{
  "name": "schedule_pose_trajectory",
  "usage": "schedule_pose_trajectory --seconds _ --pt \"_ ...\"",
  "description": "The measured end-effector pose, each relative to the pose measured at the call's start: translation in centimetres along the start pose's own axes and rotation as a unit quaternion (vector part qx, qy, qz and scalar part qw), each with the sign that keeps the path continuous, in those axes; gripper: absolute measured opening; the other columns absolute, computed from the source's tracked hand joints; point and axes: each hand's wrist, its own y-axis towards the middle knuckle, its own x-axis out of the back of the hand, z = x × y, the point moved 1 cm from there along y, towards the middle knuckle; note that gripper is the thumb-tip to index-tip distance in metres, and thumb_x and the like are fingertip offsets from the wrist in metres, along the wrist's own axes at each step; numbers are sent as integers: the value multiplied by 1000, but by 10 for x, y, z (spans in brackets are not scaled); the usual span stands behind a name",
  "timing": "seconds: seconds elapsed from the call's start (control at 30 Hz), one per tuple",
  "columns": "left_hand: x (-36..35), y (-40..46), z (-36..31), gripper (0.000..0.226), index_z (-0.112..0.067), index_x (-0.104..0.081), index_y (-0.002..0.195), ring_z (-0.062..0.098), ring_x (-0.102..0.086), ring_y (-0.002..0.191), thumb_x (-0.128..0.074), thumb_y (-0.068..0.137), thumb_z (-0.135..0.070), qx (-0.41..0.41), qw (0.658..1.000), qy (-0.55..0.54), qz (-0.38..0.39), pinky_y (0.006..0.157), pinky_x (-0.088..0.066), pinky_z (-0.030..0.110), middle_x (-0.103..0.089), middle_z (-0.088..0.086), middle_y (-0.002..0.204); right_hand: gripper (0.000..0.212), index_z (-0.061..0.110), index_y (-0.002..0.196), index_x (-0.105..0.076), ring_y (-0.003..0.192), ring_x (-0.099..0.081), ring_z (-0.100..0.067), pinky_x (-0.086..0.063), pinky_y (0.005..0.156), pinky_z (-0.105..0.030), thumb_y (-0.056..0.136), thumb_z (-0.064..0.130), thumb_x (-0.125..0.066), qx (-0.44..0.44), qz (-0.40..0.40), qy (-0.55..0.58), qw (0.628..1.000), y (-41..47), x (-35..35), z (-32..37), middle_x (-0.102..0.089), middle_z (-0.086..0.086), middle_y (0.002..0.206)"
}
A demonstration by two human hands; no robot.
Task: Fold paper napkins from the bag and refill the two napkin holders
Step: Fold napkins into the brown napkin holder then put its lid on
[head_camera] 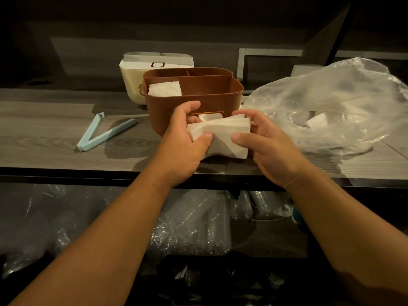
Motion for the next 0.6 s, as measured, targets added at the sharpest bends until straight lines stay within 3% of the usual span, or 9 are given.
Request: schedule_pose_trajectory --seconds 0.1,0.23,0.4,0.5,0.6 --pt "-2 -3 -2 68 -39 -29 140 11 -56 109 -67 93 -8 -9 1000 10 25 80 -57 18 -46 -7 121 56 31 133 -49 113 -65 -21 -60 88 -37 88 7 -73 -7 -37 -21 999 3 -1 -3 -61 0 127" --pt "-2 -4 -4 71 -34 -31 130 14 -50 108 -65 85 9 -5 999 33 43 71 -55 14 -41 -5 118 60 31 132 -48 113 -64 -21 -61 86 -40 86 2 -73 -10 -52 -34 998 3 -3 -2 -61 4 125" --pt "-4 -4 -5 65 -34 -31 122 14 -48 106 -57 85 13 -2 998 50 32 69 -55 16 -37 -7 115 62 35 129 -46 111 -62 -21 -62 82 -38 85 -1 -72 -3 -56 -69 996 2 -8 0 -57 6 124" --pt "-4 -4 -6 61 -31 -32 121 13 -48 106 -55 86 14 -9 999 44 23 72 -57 17 -37 -8 114 67 46 129 -43 103 -61 -16 -62 78 -31 86 4 -72 7 -73 -115 991 3 -13 4 -50 10 130" --pt "-3 -5 -8 56 -29 -34 120 11 -50 100 -54 88 12 -13 999 38 17 72 -55 16 -39 -8 111 63 53 132 -43 111 -56 -12 -58 87 -27 90 15 -70 66 -79 -198 975 3 -23 10 -44 15 135"
